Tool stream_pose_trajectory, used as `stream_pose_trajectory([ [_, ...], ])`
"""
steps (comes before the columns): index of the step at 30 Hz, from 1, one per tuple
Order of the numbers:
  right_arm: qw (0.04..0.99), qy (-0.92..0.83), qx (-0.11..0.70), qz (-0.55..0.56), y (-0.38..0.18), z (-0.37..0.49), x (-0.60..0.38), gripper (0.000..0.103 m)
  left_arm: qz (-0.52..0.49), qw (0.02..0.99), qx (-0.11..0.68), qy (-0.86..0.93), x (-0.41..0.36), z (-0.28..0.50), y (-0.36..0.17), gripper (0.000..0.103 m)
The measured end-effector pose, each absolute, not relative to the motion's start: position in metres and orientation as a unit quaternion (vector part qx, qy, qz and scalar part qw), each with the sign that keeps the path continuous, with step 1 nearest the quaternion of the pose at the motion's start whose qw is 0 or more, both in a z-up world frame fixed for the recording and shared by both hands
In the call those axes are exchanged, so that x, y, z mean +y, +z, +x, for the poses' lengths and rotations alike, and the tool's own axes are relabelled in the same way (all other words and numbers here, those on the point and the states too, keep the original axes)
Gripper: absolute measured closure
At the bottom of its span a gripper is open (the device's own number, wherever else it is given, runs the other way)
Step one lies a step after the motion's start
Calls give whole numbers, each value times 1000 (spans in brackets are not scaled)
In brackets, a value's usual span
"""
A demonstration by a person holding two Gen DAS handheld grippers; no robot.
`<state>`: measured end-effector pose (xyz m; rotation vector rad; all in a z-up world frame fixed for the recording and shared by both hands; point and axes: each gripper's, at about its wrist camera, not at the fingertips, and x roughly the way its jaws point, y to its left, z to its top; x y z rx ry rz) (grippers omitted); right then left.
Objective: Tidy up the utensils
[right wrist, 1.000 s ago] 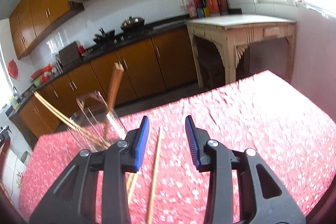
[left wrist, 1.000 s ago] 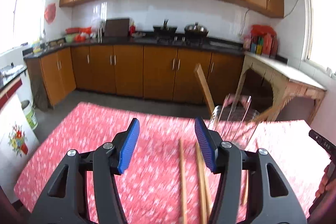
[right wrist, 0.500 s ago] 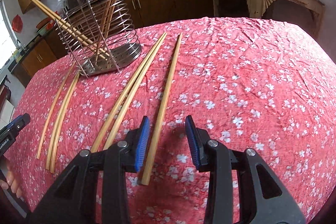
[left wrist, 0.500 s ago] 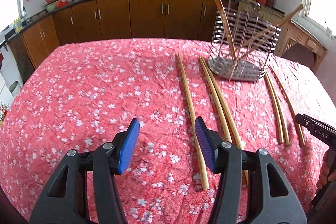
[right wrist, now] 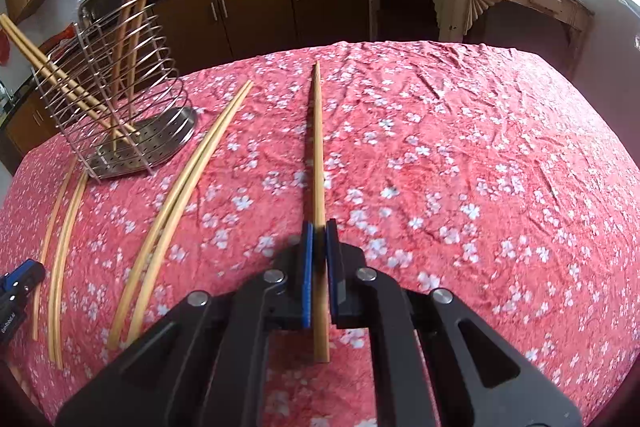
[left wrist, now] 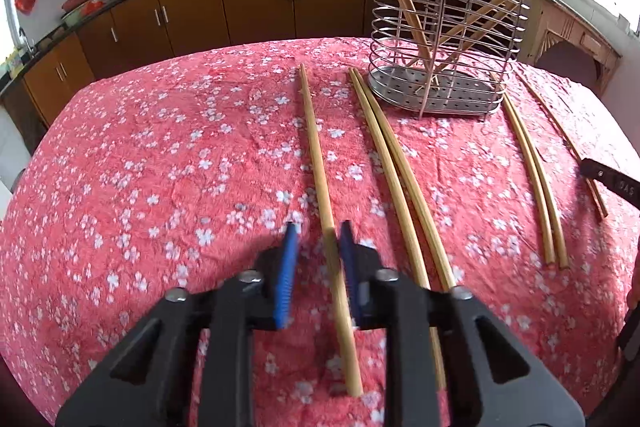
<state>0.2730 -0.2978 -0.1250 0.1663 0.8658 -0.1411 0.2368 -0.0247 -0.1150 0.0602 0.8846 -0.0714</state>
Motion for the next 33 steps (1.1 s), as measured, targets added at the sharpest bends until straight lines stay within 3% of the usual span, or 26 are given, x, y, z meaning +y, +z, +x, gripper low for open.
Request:
stream_pose_trajectory([
  [3, 902, -78, 417, 79, -125, 279, -303, 95, 22, 902, 430, -31, -23, 251, -115, 96],
  [15, 901, -81, 419, 73, -126, 283, -302, 95, -1, 903, 427, -40, -7, 272, -117, 93],
  [17, 901, -82, 419, 72, -127, 284, -302, 95, -7, 903, 427, -47, -4, 269, -116, 89],
  [20, 901, -86, 420, 63, -126, 284, -300, 95, 6, 903, 426, -61, -9, 267, -115, 73],
  [22, 901, -87, 420, 61, -126, 284, -300, 95, 31, 900, 431, -54, -21, 271, -117, 41],
  [23, 901, -87, 420, 61, -126, 284, -300, 95, 43, 898, 435, -43, -24, 272, -119, 37],
  [33, 901, -81, 420, 70, -126, 283, -303, 95, 2, 901, 432, -38, -16, 281, -119, 38],
])
